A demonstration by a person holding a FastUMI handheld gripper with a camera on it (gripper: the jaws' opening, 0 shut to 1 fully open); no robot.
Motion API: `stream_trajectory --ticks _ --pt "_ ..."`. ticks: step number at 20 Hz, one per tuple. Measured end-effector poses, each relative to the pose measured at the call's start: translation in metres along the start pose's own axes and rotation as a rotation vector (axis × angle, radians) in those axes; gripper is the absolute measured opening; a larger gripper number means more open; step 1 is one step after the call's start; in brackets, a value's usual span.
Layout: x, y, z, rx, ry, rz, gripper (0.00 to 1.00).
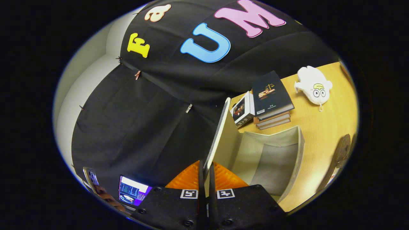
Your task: Open the storage box then place both shoes into the box .Put the left shoe in first, then the right shoe, with the right side of both shoes facing outward in a uniform manner.
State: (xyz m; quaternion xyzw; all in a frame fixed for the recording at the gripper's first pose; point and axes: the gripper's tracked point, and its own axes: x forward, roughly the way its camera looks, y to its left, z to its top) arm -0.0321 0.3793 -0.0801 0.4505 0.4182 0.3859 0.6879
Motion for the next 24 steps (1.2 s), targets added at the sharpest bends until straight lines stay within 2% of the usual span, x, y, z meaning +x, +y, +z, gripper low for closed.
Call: stream_trajectory --ticks 7,11,12,15,16,18,21,22,24 --pt "0.062 0.045 -0.021 0.005 0.018 0.015 0.07" --pt "0.084 0.053 -0.031 -0.020 0.029 -0.004 0.14" --pt "0.083 0.053 -0.035 -0.025 0.031 -0.004 0.19" --pt "0.081 0.049 -0.029 -0.049 -0.005 -0.035 0.64" --pt "0.078 0.045 -0.027 -0.062 -0.023 -0.057 0.76" --pt "0.071 0.035 -0.019 -0.093 -0.059 -0.100 0.90" --pt "0.051 0.019 -0.008 -0.181 -0.115 -0.179 0.91" --pt "0.043 0.015 -0.001 -0.218 -0.133 -0.205 0.96" --pt "0.025 0.011 0.007 -0.272 -0.170 -0.233 0.96"
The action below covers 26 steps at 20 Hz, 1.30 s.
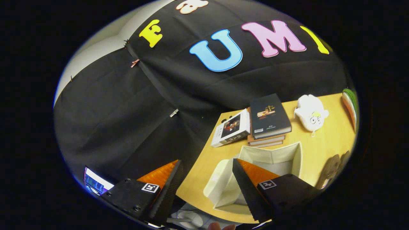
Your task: Open the storage box then place both shoes into the box .Put the left shoe in first, then the right shoe, with the right side of both shoes facing outward in a uniform manner.
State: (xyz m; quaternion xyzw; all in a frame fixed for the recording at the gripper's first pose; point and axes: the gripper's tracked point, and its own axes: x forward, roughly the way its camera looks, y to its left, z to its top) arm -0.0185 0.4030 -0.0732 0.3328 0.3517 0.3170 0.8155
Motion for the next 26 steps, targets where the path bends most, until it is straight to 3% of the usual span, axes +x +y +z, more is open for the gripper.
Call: stream_trajectory --ticks 3,8,16,20,26 --pt "-0.030 -0.022 0.018 -0.071 -0.078 -0.054 0.97" --pt "-0.079 -0.088 0.023 -0.240 -0.106 -0.233 0.97" --pt "-0.161 -0.165 0.023 -0.313 -0.141 -0.354 0.96" --pt "-0.192 -0.234 -0.019 -0.324 -0.040 -0.468 0.96" --pt "-0.198 -0.315 -0.099 -0.257 0.095 -0.537 0.92"
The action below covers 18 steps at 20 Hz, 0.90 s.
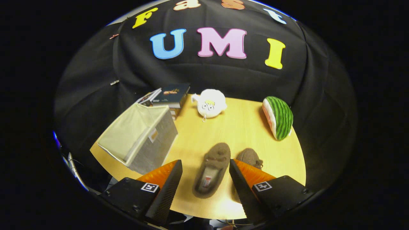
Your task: Open the storage box then place both shoes into the box .Put the left shoe in first, then the right shoe, with the right side of both shoes facing outward in a uniform manner.
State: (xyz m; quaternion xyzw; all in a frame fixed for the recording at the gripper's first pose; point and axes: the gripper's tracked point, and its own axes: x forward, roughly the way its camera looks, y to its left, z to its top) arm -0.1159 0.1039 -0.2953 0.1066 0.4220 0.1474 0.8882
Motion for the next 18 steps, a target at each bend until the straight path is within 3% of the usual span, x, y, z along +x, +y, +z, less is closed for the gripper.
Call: stream_trajectory --ticks 5,11,15,17,18 --pt "0.051 -0.020 -0.051 0.032 0.090 -0.025 0.73" --pt "0.104 -0.024 -0.071 0.119 0.157 -0.029 0.51" --pt "0.127 -0.034 -0.075 0.115 0.156 -0.088 0.46" --pt "0.138 -0.042 -0.081 0.086 0.169 -0.135 0.33" --pt "0.139 -0.043 -0.084 0.087 0.175 -0.142 0.32"
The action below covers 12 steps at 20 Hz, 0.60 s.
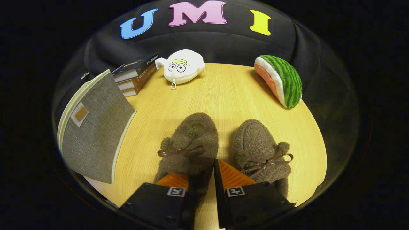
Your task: Open the storage box then place both shoes into the box .Put the left shoe in first, then the right shoe, with the right side of both shoes facing outward in a uniform manner.
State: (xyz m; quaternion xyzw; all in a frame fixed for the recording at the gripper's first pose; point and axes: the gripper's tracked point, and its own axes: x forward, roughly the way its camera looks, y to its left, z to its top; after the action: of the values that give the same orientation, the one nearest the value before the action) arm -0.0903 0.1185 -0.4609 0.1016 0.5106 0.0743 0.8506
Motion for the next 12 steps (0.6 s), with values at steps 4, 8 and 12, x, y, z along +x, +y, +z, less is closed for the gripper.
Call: stream_trajectory --ticks 4,8,12 --pt "0.000 -0.001 0.003 0.069 -0.009 -0.020 0.10" --pt "-0.015 0.003 0.012 0.073 -0.020 -0.030 0.05" --pt "-0.067 0.016 0.048 0.089 -0.112 -0.023 0.05"
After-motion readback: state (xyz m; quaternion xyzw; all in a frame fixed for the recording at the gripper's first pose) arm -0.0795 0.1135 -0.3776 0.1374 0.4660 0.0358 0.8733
